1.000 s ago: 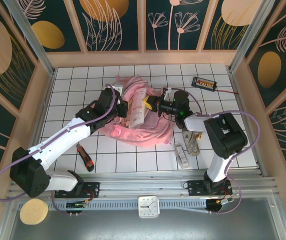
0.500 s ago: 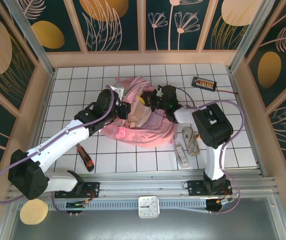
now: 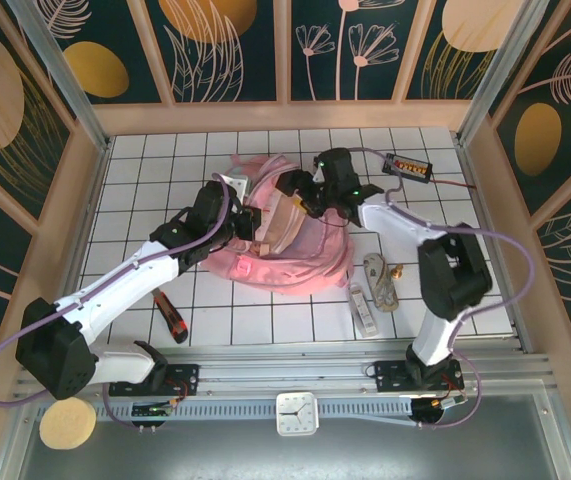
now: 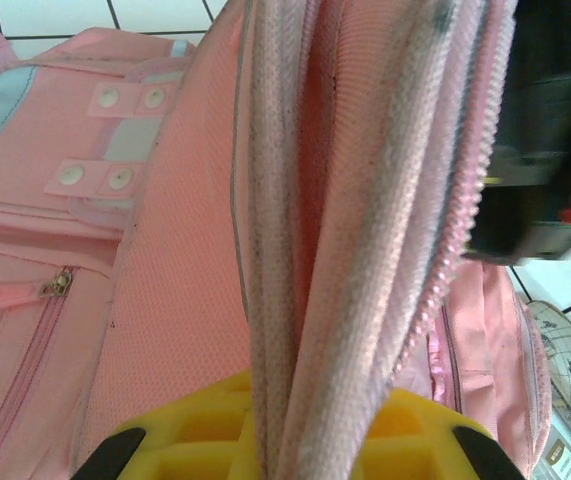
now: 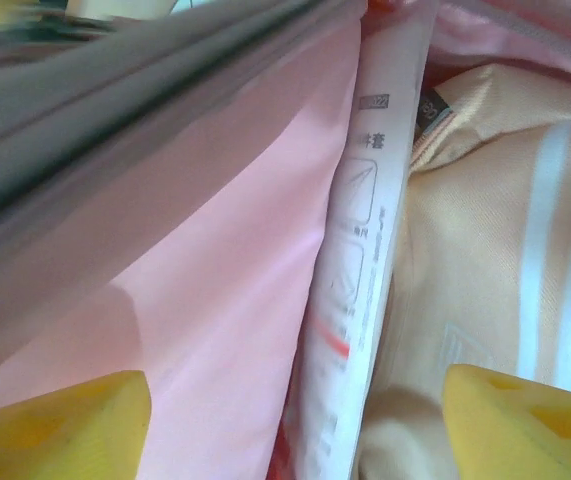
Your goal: Pack books, pencil case, and school supplies into a backpack
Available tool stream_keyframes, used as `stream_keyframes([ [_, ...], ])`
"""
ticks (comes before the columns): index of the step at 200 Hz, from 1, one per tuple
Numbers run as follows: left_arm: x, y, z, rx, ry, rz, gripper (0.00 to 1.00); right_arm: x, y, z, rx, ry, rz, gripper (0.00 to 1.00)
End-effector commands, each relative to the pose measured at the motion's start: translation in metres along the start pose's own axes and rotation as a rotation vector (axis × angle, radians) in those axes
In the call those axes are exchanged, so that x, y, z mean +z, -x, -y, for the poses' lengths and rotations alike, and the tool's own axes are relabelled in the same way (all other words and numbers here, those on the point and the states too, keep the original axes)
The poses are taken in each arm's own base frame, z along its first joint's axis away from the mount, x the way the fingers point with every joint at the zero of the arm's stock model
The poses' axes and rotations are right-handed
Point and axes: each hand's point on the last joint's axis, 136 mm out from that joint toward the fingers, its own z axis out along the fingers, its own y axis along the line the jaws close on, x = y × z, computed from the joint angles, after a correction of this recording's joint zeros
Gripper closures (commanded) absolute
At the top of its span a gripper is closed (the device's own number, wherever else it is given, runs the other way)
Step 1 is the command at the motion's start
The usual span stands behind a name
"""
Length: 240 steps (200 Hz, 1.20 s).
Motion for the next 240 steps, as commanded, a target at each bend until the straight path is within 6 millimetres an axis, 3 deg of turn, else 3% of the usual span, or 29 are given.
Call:
stream_keyframes([
  [1,-0.010,0.031,0.018,-0.019,-0.077,0.130,1.00,-0.041,-0.022,0.012,-0.076,-0.133,-0.008,0.16],
  [15,-0.011,0.028,0.017,-0.022,-0.077,0.130,1.00,-0.067,-0.028,0.008,-0.117,-0.163,0.047,0.01],
  [26,-0.012,0.027,0.017,-0.029,-0.084,0.137,0.98,-0.086,-0.032,0.004,-0.160,-0.209,0.100,0.01],
  [36,-0.015,0.031,0.019,-0.038,-0.096,0.152,0.88,-0.103,-0.033,-0.002,-0.201,-0.240,0.163,0.01],
  [49,-0.013,0.022,0.016,-0.054,-0.097,0.143,0.63,-0.121,-0.035,-0.004,-0.195,-0.244,0.230,0.01],
  [58,-0.016,0.022,0.016,-0.065,-0.103,0.150,0.37,-0.130,-0.037,-0.003,-0.137,-0.209,0.258,0.01],
  [66,-0.020,0.023,0.017,-0.074,-0.112,0.156,0.06,-0.135,-0.040,-0.002,-0.049,-0.162,0.266,0.01],
  [69,-0.022,0.024,0.017,-0.076,-0.115,0.159,0.02,-0.137,-0.039,-0.005,-0.041,-0.131,0.276,0.01],
  [83,-0.033,0.026,0.017,-0.088,-0.122,0.178,0.01,-0.141,-0.048,-0.020,-0.030,-0.014,0.280,0.01],
  [107,-0.065,0.027,0.003,-0.148,-0.063,0.210,0.01,-0.133,-0.064,-0.039,-0.126,-0.085,0.249,0.01],
  [134,-0.106,0.013,-0.035,-0.279,0.094,0.234,0.01,-0.095,-0.108,-0.059,-0.230,-0.184,0.074,0.03],
  [149,-0.120,-0.004,-0.058,-0.359,0.189,0.227,0.01,-0.069,-0.137,-0.065,-0.241,-0.212,-0.011,0.05],
  [160,-0.120,-0.016,-0.065,-0.382,0.211,0.204,0.01,-0.050,-0.157,-0.063,-0.230,-0.236,-0.074,0.05],
  [179,-0.106,-0.041,-0.062,-0.375,0.180,0.111,0.01,-0.032,-0.173,-0.047,-0.198,-0.305,-0.120,0.05],
  [207,-0.092,-0.075,-0.058,-0.349,0.125,0.011,0.01,-0.031,-0.171,-0.013,-0.107,-0.342,-0.118,0.06],
  [218,-0.092,-0.082,-0.060,-0.354,0.115,0.012,0.01,-0.031,-0.174,-0.009,-0.057,-0.307,-0.152,0.14],
  [240,-0.090,-0.096,-0.083,-0.439,0.174,-0.004,0.01,-0.031,-0.176,-0.013,-0.069,-0.344,-0.148,0.16],
])
